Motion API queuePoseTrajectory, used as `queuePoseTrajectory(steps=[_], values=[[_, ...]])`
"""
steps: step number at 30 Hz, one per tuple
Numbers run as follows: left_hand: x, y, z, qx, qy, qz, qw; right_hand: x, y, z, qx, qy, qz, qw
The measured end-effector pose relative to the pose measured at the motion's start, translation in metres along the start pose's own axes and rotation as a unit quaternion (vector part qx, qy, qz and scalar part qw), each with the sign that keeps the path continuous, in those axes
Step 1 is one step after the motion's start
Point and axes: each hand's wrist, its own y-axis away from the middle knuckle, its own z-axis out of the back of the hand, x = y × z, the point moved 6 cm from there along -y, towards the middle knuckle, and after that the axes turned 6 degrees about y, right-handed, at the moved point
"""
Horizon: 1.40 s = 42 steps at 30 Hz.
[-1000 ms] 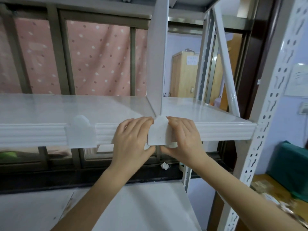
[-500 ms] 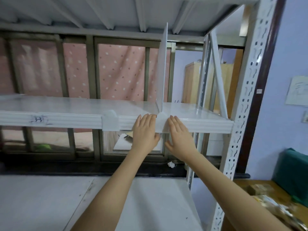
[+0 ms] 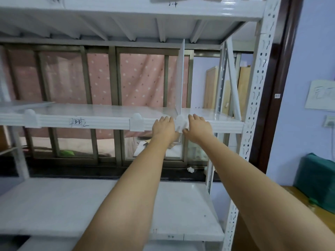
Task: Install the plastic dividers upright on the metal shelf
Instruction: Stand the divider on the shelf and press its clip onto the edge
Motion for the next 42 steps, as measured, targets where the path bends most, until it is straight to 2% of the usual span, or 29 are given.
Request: queuePoseTrajectory(steps=[4, 12, 16, 21, 26, 31, 42], values=[[0.027, 0.020, 0.017, 0.000, -0.033, -0.012, 0.999, 0.013, 0.015, 0.017, 0.021, 0.008, -0.015, 1.000], [0.105, 0.072, 0.066, -0.021, -0.045, -0.020, 0.999, 0.090, 0.054, 0.028, 0.075, 0.007, -0.052, 0.996], [0.125, 0.097, 0.091, -0.029, -0.054, -0.040, 0.997, 0.115, 0.077, 0.046, 0.059, 0.026, -0.056, 0.996], [0.123, 0.118, 0.108, -0.020, -0.046, -0.047, 0.998, 0.126, 0.099, 0.069, 0.059, 0.069, -0.053, 0.995], [0.122, 0.128, 0.137, -0.046, -0.030, -0.057, 0.997, 0.135, 0.103, 0.098, 0.029, 0.084, -0.052, 0.995], [0.122, 0.131, 0.154, -0.020, -0.034, -0.043, 0.998, 0.138, 0.105, 0.124, 0.006, 0.086, -0.032, 0.996], [0.104, 0.139, 0.163, 0.007, -0.026, -0.008, 1.000, 0.140, 0.105, 0.126, 0.038, 0.075, 0.006, 0.996]])
